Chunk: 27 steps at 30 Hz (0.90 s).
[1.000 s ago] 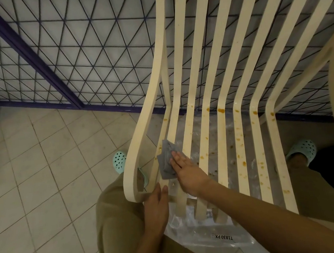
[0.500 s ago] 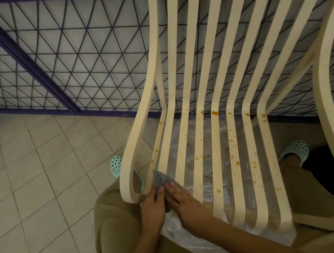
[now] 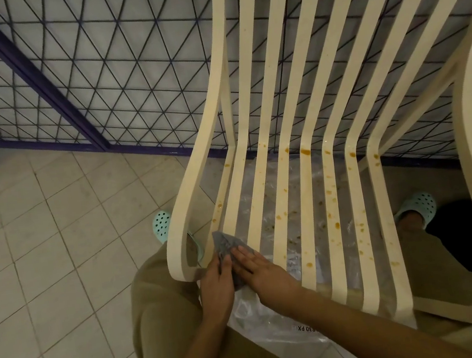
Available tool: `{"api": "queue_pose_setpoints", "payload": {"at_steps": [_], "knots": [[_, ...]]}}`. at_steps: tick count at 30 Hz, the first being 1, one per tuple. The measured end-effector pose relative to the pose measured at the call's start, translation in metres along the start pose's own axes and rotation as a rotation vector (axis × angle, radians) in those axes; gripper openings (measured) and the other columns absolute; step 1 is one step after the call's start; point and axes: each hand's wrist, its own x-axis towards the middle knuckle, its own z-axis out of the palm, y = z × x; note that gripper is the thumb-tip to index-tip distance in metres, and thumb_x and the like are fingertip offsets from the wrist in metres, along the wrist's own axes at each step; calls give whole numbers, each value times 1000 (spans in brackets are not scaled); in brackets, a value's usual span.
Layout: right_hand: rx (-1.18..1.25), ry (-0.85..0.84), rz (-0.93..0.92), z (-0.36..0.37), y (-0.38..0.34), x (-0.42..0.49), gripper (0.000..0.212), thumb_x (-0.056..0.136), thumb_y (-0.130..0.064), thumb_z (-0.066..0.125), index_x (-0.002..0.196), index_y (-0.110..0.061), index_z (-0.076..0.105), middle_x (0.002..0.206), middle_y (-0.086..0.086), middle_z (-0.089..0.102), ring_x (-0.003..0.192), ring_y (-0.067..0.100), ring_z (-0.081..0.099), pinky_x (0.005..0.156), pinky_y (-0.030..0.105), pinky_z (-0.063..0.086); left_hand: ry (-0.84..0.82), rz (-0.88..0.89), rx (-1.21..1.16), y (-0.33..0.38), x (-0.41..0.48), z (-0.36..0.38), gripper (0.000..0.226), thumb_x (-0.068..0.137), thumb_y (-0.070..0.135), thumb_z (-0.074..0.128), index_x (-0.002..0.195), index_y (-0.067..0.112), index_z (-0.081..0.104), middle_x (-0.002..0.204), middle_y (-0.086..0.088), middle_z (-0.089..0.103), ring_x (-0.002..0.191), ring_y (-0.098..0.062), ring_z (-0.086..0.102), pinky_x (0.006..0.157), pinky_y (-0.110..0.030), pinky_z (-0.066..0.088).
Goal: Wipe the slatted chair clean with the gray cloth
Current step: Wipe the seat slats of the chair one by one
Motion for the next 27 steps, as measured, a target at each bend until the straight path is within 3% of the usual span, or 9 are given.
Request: {"api": "queue_pose_setpoints", "payload": {"at_steps": [2,5,7,10,12,18,23,25,27], "knots": [[-17,-23,-11,-6,8,6,71,93,6,42,156,-10,12,163,11,-2,149,23,-9,116,33,-10,10,-53,-85,5,8,4,21,101,38,40,114,33,56,111,1,65,106,-18,62,96,-45,51],[-32,-18,-9,-12,23,17,68,93,7,43,155,-9,20,163,13,6,151,27,4,122,38,4,61,-111,-163,19,28,10,26,103,36,36,94,31,60,103,-4,66,98,-17,62,95,-44,50],[-45,-52,21,-19,31,25,69,94,6,40,156,-12,14,164,9,1,151,23,0,120,30,0,98,-149,-150,24,45,17,32,102,43,34,87,31,60,99,-5,66,94,-19,62,94,-45,50],[-34,-69,87,-30,41,42,73,95,5,38,157,-17,6,164,5,-5,152,20,-3,121,29,3,126,-180,-113,29,70,28,59,91,68,28,106,25,65,107,-2,68,102,-21,63,96,-46,49],[-32,-40,120,-33,44,53,71,99,2,37,157,-21,5,164,6,-6,152,21,-3,123,33,7,151,-148,-15,32,75,32,63,93,67,23,116,23,63,106,3,65,101,-20,61,96,-44,49],[-66,14,216,-33,33,69,74,97,-1,43,157,-15,3,163,10,-10,151,25,-6,124,38,0,245,5,300,32,71,38,57,96,60,22,96,21,63,74,1,62,71,-17,59,63,-31,44],[-16,-112,151,-33,23,65,78,92,-4,50,156,-12,7,164,4,-7,151,19,-9,123,37,-3,130,-147,-25,16,76,28,54,93,66,29,83,30,68,78,-1,71,78,-18,68,76,-44,57],[36,-123,126,-34,31,65,75,94,-10,49,157,-14,9,164,3,-6,151,18,-8,123,35,-3,151,-120,157,8,70,27,59,97,59,26,81,22,68,71,-3,69,70,-20,66,72,-43,56],[40,-103,161,-28,34,69,67,99,-20,40,157,-11,7,163,6,-12,151,20,-11,123,40,0,214,-23,373,7,63,26,57,101,48,25,99,12,69,82,-6,69,77,-24,66,75,-37,54]]}}
